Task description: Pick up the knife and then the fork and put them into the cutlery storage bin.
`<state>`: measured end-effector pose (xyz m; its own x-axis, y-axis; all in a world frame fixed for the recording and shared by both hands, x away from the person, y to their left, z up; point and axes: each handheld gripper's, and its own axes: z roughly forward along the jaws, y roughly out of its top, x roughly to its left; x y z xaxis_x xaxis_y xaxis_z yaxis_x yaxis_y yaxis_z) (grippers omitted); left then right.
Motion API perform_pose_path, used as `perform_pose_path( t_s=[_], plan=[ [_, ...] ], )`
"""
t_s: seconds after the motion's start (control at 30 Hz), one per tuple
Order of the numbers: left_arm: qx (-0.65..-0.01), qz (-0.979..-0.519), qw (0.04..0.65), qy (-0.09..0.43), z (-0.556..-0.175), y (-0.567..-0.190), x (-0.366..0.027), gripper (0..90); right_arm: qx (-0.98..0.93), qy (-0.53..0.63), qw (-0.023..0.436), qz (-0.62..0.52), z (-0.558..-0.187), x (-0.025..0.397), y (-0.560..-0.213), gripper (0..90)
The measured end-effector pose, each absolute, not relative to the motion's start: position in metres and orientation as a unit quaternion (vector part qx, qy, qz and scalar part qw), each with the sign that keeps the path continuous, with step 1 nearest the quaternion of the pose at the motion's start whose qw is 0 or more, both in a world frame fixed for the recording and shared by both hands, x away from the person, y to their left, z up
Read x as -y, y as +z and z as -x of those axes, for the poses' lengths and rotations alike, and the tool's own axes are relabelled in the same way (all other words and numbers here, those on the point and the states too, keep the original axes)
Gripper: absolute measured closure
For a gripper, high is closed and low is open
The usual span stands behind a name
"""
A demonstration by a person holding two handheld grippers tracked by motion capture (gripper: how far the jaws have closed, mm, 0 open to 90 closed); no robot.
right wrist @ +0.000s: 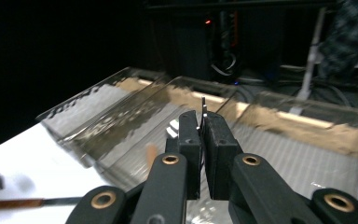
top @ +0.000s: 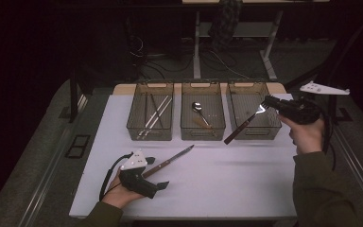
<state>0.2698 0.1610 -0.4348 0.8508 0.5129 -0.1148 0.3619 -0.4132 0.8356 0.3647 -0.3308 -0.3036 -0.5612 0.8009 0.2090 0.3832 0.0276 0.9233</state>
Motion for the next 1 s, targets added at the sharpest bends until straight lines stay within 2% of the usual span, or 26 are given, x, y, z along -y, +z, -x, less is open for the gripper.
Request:
perform_pose_path(
  t_s=[0.37,0.63,1.0],
  plan=[
    [-0.260,-0.838,0.473,0.082,-0.270,-0.434,-0.161,0.0,-0.679,0.519,0.242,-0.459,-0.392,0.360,-0.277,85.8],
    [-0.259,-0.836,0.476,0.085,-0.269,-0.432,-0.159,0.0,-0.676,0.493,0.264,-0.480,-0.409,0.368,-0.275,85.9],
    [-0.255,-0.839,0.472,0.090,-0.268,-0.432,-0.159,0.0,-0.688,0.464,0.224,-0.512,-0.434,0.365,-0.310,85.8]
  ],
)
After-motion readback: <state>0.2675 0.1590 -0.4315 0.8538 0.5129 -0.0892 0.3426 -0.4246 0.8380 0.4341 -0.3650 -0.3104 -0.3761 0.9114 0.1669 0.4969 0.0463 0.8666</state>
